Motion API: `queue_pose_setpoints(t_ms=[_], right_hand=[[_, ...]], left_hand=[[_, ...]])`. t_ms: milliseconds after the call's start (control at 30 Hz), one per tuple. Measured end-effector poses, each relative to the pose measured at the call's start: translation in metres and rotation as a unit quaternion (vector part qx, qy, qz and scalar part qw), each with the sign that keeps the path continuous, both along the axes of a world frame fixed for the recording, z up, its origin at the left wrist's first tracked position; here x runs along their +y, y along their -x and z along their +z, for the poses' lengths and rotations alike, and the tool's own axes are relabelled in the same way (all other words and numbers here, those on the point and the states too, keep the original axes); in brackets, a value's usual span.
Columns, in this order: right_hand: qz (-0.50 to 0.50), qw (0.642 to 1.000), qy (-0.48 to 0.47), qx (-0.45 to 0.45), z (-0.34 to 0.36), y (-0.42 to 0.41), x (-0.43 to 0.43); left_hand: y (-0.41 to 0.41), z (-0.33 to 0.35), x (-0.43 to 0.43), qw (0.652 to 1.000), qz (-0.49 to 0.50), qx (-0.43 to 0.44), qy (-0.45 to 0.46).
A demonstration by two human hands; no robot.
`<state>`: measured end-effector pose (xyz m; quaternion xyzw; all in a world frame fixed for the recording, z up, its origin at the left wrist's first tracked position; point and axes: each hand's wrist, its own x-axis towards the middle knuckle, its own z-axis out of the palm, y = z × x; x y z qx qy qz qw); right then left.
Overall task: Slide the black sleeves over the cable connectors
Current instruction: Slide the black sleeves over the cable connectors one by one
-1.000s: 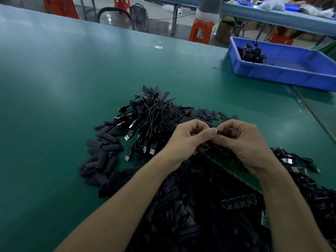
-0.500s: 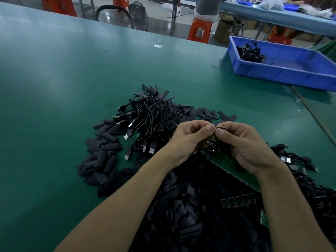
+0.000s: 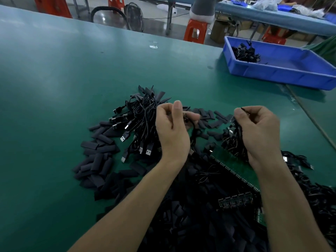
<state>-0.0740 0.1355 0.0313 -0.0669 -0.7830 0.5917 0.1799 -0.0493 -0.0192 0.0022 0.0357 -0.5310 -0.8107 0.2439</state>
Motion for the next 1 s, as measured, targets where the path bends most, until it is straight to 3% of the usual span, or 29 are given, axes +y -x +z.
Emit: queue_pose_setpoints(t_ms=[167,267,367,500,600,700,833,1000], right_hand=[[-0.064,0.985,-0.152,0.052,0.000,-0.007,-0.001],[-0.002,0.968,-0.250,0.032,-0.001,-0.012,-0.006],[0.102,0.934,-0.342,-0.009,0.001,-0.017,-0.014],[0.176,0.847,-0.502,0.020,0.002,-0.028,-0.032],[0.220,0.809,-0.543,0.048,0.000,-0.032,-0.046],[0.253,0.775,-0.578,-0.002,-0.007,-0.029,-0.056],[0.280,0.763,-0.575,-0.093,-0.021,-0.028,-0.057],[0.278,0.786,-0.548,-0.070,-0.033,-0.031,-0.053]], left_hand=[[-0.012,0.028,-0.018,0.993,0.031,0.109,0.011],[-0.018,0.050,-0.034,0.991,-0.002,0.129,0.021],[-0.021,0.061,-0.051,0.991,-0.041,0.073,0.104],[-0.017,0.053,-0.072,0.955,-0.132,-0.067,0.258],[-0.016,0.042,-0.085,0.906,-0.255,-0.163,0.296],[-0.018,0.032,-0.093,0.875,-0.281,-0.169,0.356],[-0.013,0.023,-0.094,0.884,-0.280,-0.161,0.339],[-0.011,0.010,-0.093,0.903,-0.251,-0.122,0.325]])
